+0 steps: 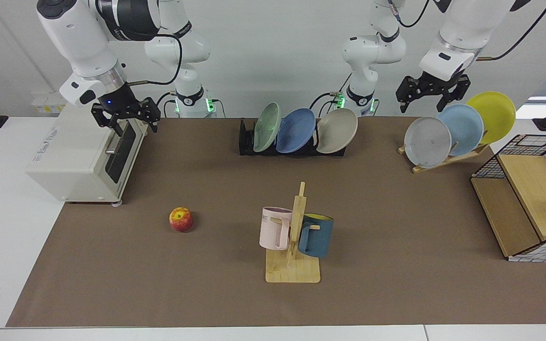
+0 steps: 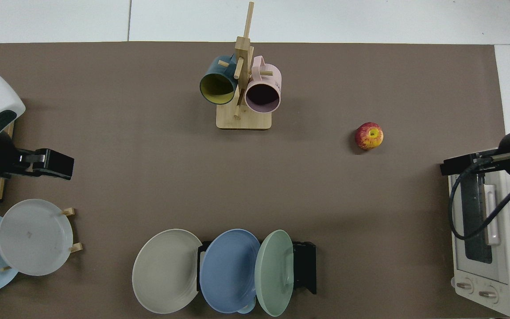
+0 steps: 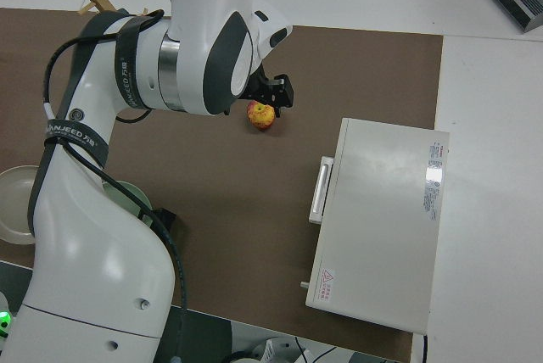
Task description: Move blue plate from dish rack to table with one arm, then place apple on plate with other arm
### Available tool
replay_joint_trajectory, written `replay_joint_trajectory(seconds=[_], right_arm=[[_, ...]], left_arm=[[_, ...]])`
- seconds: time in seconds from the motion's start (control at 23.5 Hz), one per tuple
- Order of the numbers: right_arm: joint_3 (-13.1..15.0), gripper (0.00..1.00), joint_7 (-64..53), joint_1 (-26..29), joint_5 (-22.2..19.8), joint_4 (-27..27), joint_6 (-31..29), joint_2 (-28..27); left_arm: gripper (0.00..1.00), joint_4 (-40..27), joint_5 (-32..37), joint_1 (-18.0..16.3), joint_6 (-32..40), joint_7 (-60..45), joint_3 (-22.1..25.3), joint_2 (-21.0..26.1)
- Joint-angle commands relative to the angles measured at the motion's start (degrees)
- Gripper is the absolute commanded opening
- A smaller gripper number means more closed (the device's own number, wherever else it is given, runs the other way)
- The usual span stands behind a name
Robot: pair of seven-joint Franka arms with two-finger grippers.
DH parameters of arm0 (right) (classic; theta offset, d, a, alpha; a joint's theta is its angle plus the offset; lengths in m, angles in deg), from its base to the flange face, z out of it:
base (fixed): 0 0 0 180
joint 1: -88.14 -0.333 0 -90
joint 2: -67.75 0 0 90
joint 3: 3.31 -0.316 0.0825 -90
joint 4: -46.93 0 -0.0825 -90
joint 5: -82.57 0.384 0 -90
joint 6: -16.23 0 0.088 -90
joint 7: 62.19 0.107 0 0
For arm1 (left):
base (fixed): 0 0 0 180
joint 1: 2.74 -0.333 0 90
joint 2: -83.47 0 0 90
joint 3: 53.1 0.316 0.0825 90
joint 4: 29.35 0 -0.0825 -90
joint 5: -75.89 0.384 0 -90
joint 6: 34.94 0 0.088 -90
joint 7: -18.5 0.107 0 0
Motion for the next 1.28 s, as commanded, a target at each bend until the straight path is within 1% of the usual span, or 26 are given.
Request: replay_joint_trajectory(seconds=[0.0,0.13,0.34,0.47,0.6,0.72,0.77,0.81,0.85,0.9,0.94,1.02,1.07,1.15,1.24], right_arm=[[-0.2,1.0,1.2,0.5,-0.3,5.1,-2.5,3.8],[-0.3,1.0,1.2,0.4,-0.3,4.8,-2.5,4.7],[-0.3,1.0,1.1,0.0,-0.3,4.8,-2.5,4.7],[-0.3,1.0,1.1,0.1,-0.2,4.8,-2.5,4.7],[-0.3,1.0,1.2,0.1,-0.3,4.8,-2.5,4.7],[-0.3,1.0,0.9,-0.2,-1.5,4.5,-2.2,4.7],[-0.4,1.0,1.1,-0.3,-2.2,4.5,-2.5,4.1],[-0.5,1.0,0.9,-0.3,-3.7,4.5,-3.0,3.3],[-0.6,1.0,0.8,-0.3,-5.6,4.5,-3.3,1.6],[-0.8,1.0,0.9,-0.1,-6.6,4.5,-3.6,0.3],[-0.8,1.0,1.2,-0.1,-6.6,4.5,-4.0,-0.9],[-0.8,1.0,1.7,-0.1,-6.6,4.4,-5.1,-2.9],[-0.8,1.0,2.2,-0.1,-6.5,4.2,-5.2,-3.6],[-0.9,1.0,3.7,-0.1,-5.9,3.4,-5.7,-5.2],[-0.9,1.0,5.2,-0.2,-4.2,3.0,-7.1,-7.3]], left_arm=[[1.0,-2.9,-1.1,-0.8,-0.2,0.5,-0.5,-2.3],[1.0,-5.1,-1.6,-0.8,-1.1,1.1,-0.7,-3.6],[1.0,-7.2,-5.2,-1.0,-1.8,3.7,-0.6,-5.0],[1.0,-10.4,-6.1,-1.0,-3.7,4.1,-0.7,-6.9],[1.0,-14.4,-9.6,-0.9,-6.2,6.6,-0.9,-9.2],[1.0,-18.8,-12.7,-0.9,-8.5,7.4,-2.7,-10.5],[1.0,-20.6,-13.7,-0.9,-9.8,8.4,-3.4,-10.9],[1.0,-22.4,-14.3,-0.9,-10.9,9.3,-3.9,-11.3],[1.0,-24.4,-15.1,-0.9,-12.0,10.1,-4.5,-11.8],[1.0,-26.4,-16.3,-0.9,-13.4,10.8,-4.9,-12.3],[1.0,-28.4,-17.5,-0.8,-14.5,11.5,-5.3,-12.8],[1.0,-32.5,-17.9,-0.9,-15.6,11.8,-7.9,-14.5],[1.0,-34.7,-18.5,-0.9,-17.3,11.8,-8.5,-15.3],[1.0,-39.0,-20.6,-0.9,-22.3,11.9,-9.1,-17.8],[1.0,-41.2,-23.5,-0.8,-24.4,11.9,-9.3,-18.6]])
